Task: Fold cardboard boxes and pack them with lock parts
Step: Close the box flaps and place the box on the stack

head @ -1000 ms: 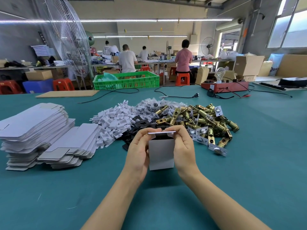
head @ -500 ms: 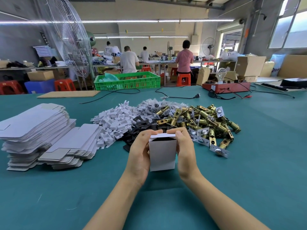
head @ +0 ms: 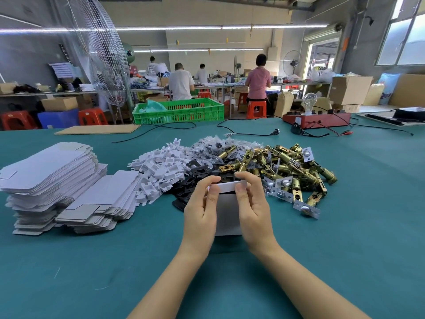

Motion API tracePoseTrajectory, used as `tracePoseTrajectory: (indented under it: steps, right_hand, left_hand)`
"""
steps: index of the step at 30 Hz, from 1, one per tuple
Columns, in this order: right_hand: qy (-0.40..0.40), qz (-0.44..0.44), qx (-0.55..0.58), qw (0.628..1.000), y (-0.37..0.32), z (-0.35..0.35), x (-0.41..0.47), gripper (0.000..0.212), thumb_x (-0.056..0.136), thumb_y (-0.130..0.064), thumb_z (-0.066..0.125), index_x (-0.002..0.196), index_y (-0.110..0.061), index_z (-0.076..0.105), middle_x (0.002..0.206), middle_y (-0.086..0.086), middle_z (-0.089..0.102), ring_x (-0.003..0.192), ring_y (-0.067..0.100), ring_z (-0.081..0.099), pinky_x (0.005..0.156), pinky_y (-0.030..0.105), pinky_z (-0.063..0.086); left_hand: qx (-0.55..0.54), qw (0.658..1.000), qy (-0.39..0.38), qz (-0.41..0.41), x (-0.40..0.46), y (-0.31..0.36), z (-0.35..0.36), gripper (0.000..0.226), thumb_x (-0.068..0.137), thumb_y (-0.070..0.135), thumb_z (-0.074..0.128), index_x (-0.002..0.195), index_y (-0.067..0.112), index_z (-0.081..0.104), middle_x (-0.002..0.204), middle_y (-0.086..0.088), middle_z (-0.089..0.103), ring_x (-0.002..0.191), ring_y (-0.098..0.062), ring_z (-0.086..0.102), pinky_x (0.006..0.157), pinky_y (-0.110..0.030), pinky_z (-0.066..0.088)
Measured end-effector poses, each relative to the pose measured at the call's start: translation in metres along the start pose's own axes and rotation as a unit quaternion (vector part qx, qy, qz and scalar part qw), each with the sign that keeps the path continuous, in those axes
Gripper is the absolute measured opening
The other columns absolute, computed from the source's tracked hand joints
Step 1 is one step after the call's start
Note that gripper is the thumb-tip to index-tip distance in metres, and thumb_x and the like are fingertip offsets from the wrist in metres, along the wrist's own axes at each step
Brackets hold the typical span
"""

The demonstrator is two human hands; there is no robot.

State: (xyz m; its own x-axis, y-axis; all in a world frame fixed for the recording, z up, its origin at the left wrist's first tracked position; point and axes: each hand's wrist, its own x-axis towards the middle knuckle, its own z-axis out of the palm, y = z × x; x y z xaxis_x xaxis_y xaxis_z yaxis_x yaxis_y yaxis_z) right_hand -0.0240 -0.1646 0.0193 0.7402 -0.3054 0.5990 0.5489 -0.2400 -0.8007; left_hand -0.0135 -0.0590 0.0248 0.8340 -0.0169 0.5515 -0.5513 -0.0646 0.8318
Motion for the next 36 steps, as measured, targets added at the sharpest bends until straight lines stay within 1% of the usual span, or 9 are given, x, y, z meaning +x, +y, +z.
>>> tracePoseTrajectory:
  steps: [5, 13, 16, 19, 23, 28, 32, 34, 36]
  right_hand:
    - [0.010, -0.001, -0.011, 1.000, 0.000, 0.000, -0.002, 0.010, 0.093, -0.030, 0.045, 0.100, -0.032, 0.053, 0.085, -0.020, 0.057, 0.081, 0.003, 0.055, 0.072, 0.014, 0.039]
    - [0.000, -0.015, -0.017, 1.000, 0.002, -0.003, -0.001, 0.008, 0.093, -0.028, 0.046, 0.098, -0.030, 0.052, 0.081, -0.015, 0.055, 0.077, 0.003, 0.053, 0.069, 0.012, 0.038]
    - [-0.016, -0.061, -0.062, 0.996, 0.003, -0.006, -0.002, 0.012, 0.095, -0.023, 0.043, 0.099, -0.034, 0.047, 0.088, -0.010, 0.056, 0.080, 0.002, 0.053, 0.070, 0.010, 0.037]
    - [-0.019, -0.058, -0.065, 0.996, 0.005, -0.005, -0.003, 0.012, 0.096, -0.024, 0.041, 0.100, -0.035, 0.045, 0.094, -0.010, 0.056, 0.084, 0.000, 0.052, 0.072, 0.009, 0.037]
    - [-0.021, -0.055, -0.063, 0.996, 0.008, -0.005, -0.002, 0.013, 0.096, -0.023, 0.041, 0.099, -0.035, 0.046, 0.093, -0.014, 0.056, 0.084, -0.002, 0.053, 0.071, 0.008, 0.037]
    - [-0.023, -0.068, -0.060, 0.996, 0.009, -0.006, -0.001, 0.014, 0.096, -0.021, 0.041, 0.098, -0.034, 0.048, 0.092, -0.011, 0.056, 0.083, -0.002, 0.053, 0.072, 0.008, 0.037]
    - [-0.021, -0.064, -0.060, 0.996, 0.010, -0.006, -0.001, 0.014, 0.097, -0.021, 0.041, 0.096, -0.034, 0.047, 0.089, -0.011, 0.055, 0.080, -0.001, 0.052, 0.070, 0.009, 0.037]
    - [-0.022, -0.059, -0.062, 0.996, 0.011, -0.006, -0.001, 0.014, 0.097, -0.022, 0.041, 0.093, -0.034, 0.046, 0.085, -0.011, 0.053, 0.077, -0.001, 0.051, 0.069, 0.009, 0.037]
    - [-0.026, -0.060, -0.066, 0.996, 0.013, -0.006, -0.002, 0.014, 0.097, -0.023, 0.041, 0.091, -0.034, 0.046, 0.080, -0.012, 0.052, 0.073, 0.000, 0.051, 0.065, 0.009, 0.037]
  left_hand:
    - [0.014, 1.000, -0.005, 0.021, 0.004, -0.002, -0.003, 0.025, 0.102, 0.017, 0.047, 0.101, 0.039, 0.060, 0.100, 0.026, 0.065, 0.095, 0.005, 0.058, 0.081, -0.006, 0.039]
    - [0.026, 0.998, -0.051, 0.036, 0.008, 0.000, -0.012, 0.021, 0.099, 0.022, 0.049, 0.104, 0.037, 0.062, 0.101, 0.027, 0.066, 0.097, 0.007, 0.059, 0.082, -0.005, 0.039]
    - [0.046, 0.993, -0.091, 0.054, 0.012, 0.000, -0.019, 0.022, 0.101, 0.020, 0.048, 0.107, 0.037, 0.061, 0.106, 0.024, 0.066, 0.102, 0.004, 0.059, 0.085, -0.007, 0.039]
    - [0.046, 0.991, -0.115, 0.057, 0.015, -0.004, -0.024, 0.023, 0.098, 0.021, 0.047, 0.107, 0.036, 0.063, 0.107, 0.022, 0.067, 0.102, 0.002, 0.060, 0.085, -0.009, 0.041]
    - [0.037, 0.992, -0.107, 0.057, 0.013, -0.010, -0.025, 0.023, 0.096, 0.023, 0.050, 0.108, 0.036, 0.064, 0.107, 0.023, 0.068, 0.101, 0.003, 0.061, 0.084, -0.007, 0.042]
    - [0.030, 0.991, -0.109, 0.065, 0.014, -0.012, -0.025, 0.023, 0.096, 0.023, 0.052, 0.108, 0.038, 0.065, 0.105, 0.022, 0.069, 0.097, 0.000, 0.063, 0.082, -0.009, 0.044]
    - [0.033, 0.991, -0.104, 0.072, 0.014, -0.017, -0.027, 0.023, 0.094, 0.025, 0.056, 0.107, 0.040, 0.066, 0.101, 0.018, 0.070, 0.086, -0.012, 0.064, 0.076, -0.019, 0.050]
    - [0.041, 0.990, -0.102, 0.083, 0.012, -0.021, -0.026, 0.023, 0.093, 0.023, 0.057, 0.107, 0.040, 0.066, 0.102, 0.020, 0.070, 0.088, -0.008, 0.065, 0.078, -0.019, 0.050]
    - [0.045, 0.990, -0.092, 0.092, 0.008, -0.023, -0.022, 0.022, 0.093, 0.021, 0.057, 0.106, 0.037, 0.065, 0.094, 0.023, 0.067, 0.084, 0.000, 0.061, 0.076, -0.013, 0.045]
